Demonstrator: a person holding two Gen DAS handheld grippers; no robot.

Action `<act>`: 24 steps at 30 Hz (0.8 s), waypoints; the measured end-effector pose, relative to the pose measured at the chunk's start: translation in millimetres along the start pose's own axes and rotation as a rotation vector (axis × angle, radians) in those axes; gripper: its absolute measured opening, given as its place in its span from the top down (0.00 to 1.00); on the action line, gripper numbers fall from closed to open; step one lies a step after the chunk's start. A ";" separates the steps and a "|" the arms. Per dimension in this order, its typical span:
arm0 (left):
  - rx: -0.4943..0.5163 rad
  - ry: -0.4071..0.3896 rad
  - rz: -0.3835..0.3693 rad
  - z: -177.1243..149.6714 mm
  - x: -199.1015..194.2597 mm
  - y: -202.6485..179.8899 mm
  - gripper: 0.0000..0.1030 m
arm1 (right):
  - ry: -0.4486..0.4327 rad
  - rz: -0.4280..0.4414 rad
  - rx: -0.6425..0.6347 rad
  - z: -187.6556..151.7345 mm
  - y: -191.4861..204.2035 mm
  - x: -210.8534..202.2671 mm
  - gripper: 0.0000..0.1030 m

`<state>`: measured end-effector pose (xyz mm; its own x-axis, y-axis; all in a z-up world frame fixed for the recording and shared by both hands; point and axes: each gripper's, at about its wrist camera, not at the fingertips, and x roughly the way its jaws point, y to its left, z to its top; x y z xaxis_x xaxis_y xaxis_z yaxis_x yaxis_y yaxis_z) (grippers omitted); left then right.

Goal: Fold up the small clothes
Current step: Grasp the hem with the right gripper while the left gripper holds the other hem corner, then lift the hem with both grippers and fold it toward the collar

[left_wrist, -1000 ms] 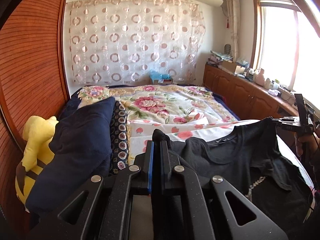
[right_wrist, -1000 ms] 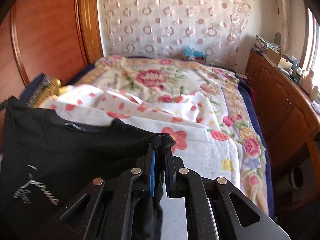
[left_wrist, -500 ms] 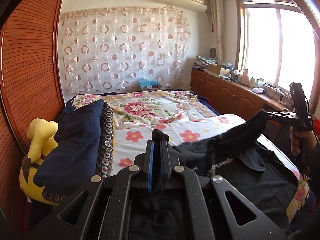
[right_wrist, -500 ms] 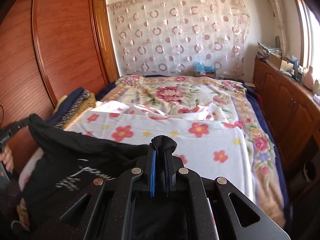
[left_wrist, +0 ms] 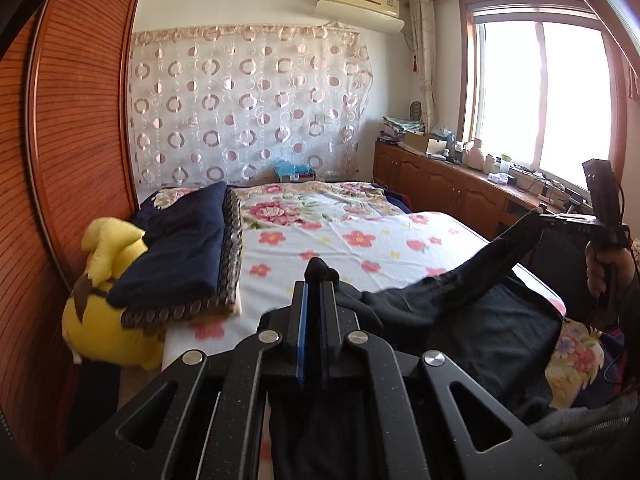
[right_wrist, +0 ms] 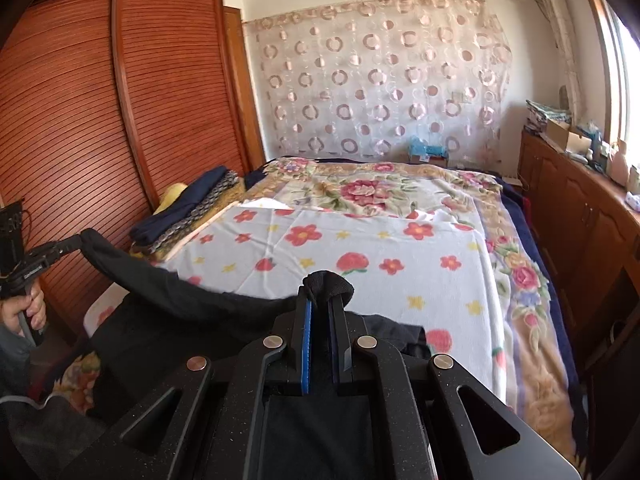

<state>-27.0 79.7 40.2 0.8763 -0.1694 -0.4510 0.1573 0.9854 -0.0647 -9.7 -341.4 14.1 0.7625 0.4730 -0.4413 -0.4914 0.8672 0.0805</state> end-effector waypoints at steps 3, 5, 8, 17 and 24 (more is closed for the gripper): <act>-0.032 -0.005 -0.004 -9.3 -15.6 3.5 1.00 | 0.024 -0.013 -0.038 -4.9 9.5 -19.6 0.93; -0.042 -0.017 0.004 -11.2 -27.0 5.7 1.00 | 0.044 -0.038 -0.065 -9.1 10.6 -31.7 0.93; -0.048 -0.018 0.014 -13.3 -33.5 9.0 1.00 | 0.071 -0.060 -0.059 -9.1 11.4 -42.4 0.93; -0.085 0.084 -0.001 -28.3 6.2 17.5 0.87 | 0.180 -0.107 -0.014 -31.4 4.4 -24.4 0.86; -0.060 0.161 0.003 -32.7 46.0 18.5 0.65 | 0.185 -0.101 -0.009 -21.8 8.9 -21.6 0.63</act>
<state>1.3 90.6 -10.9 0.7917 -0.1666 -0.5877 0.1232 0.9859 -0.1135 -39.7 -347.3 4.8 0.7181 0.3467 -0.6035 -0.4208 0.9069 0.0202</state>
